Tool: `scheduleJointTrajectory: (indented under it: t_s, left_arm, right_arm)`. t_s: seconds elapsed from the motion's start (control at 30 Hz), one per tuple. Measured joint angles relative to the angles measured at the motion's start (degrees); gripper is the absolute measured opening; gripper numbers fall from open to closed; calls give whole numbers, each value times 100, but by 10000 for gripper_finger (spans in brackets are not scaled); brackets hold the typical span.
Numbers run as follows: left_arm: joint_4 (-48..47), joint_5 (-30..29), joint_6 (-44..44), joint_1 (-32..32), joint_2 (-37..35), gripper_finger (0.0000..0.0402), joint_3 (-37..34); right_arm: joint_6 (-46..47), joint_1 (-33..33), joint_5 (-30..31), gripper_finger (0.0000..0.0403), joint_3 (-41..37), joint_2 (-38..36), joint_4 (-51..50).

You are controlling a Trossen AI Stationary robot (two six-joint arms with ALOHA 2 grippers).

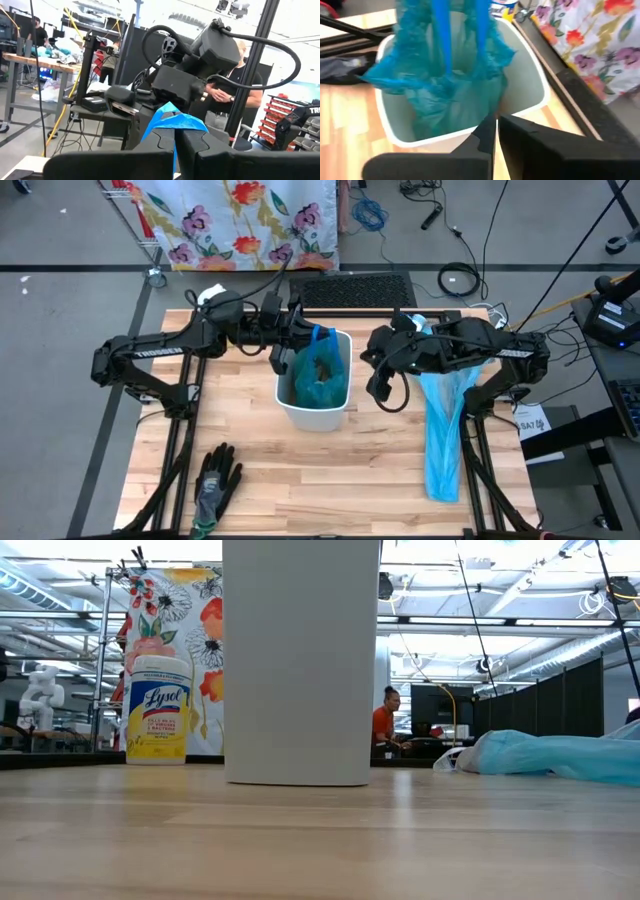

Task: Place trash/remove bag and relplace
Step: Close the blue trash bag

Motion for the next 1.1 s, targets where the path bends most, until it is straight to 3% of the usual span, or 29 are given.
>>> scheduleJointTrajectory:
  t_s: [0.3, 0.7, 1.1]
  left_arm:
    - [-79, 174, -4, -2, -29, 4, 33]
    - [-808, 184, 152, 2, -199, 4, 517]
    - [-880, 140, 151, 0, -195, 4, 520]
  right_arm:
    - [-645, -472, 59, 1, -4, -68, 444]
    - [-2173, -733, -1537, 0, -5, 228, 2635]
    - [-2992, -809, -2187, 0, -7, 637, 3937]
